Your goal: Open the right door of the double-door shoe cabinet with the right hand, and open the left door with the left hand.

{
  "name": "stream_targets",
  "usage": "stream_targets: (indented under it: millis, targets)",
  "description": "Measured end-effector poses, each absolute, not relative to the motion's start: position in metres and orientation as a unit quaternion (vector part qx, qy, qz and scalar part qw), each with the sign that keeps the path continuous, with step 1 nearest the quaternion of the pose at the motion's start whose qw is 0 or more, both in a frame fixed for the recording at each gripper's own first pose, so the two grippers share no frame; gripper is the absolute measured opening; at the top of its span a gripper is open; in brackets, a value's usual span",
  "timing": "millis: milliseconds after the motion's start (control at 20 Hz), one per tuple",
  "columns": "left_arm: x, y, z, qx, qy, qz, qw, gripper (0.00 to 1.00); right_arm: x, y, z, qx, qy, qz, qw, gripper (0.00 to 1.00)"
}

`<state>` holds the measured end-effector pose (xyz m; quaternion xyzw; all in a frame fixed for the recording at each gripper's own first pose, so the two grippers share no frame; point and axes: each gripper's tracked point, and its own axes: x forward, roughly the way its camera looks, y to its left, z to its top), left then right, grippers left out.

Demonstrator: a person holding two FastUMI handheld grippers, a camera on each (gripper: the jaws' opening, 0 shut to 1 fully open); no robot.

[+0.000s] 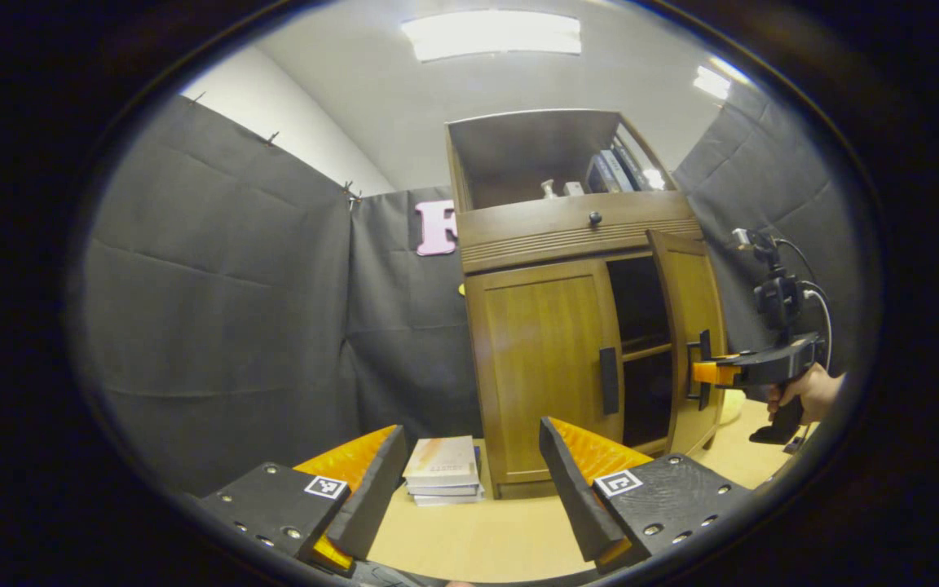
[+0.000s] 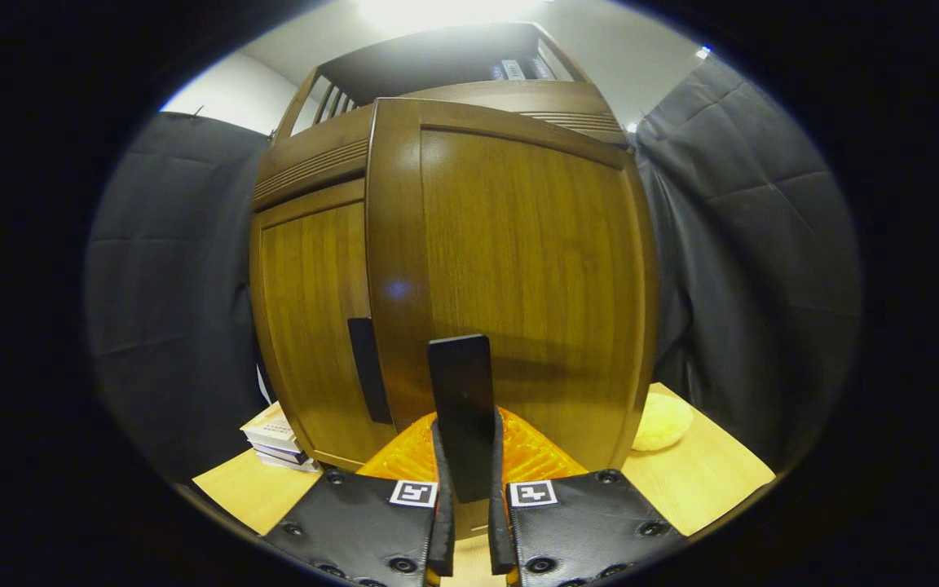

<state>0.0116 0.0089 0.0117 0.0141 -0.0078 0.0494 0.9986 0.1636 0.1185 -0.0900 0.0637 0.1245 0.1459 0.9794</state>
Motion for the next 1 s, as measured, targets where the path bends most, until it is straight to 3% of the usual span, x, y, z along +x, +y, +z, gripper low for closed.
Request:
stream_targets:
  millis: [50, 250, 550, 1000]
  targets:
    - [0.011, 0.007, 0.013, 0.013, -0.009, 0.043, 0.999, 0.96, 0.16, 0.113, -0.091, 0.063, 0.124, 0.142, 0.98, 0.19]
    - [0.008, 0.001, 0.017, 0.009, -0.014, 0.019, 1.0, 0.96, 0.146, 0.091, -0.087, 0.054, 0.122, 0.129, 0.983, 0.14]
    - [0.008, -0.002, 0.013, 0.008, -0.019, -0.017, 1.0, 0.96, 0.13, 0.055, -0.086, 0.056, 0.125, 0.106, 0.985, 0.18]
    - [0.002, -0.01, 0.016, 0.003, -0.023, -0.058, 0.998, 0.96, 0.111, -0.007, -0.086, 0.054, 0.125, 0.069, 0.988, 0.12]
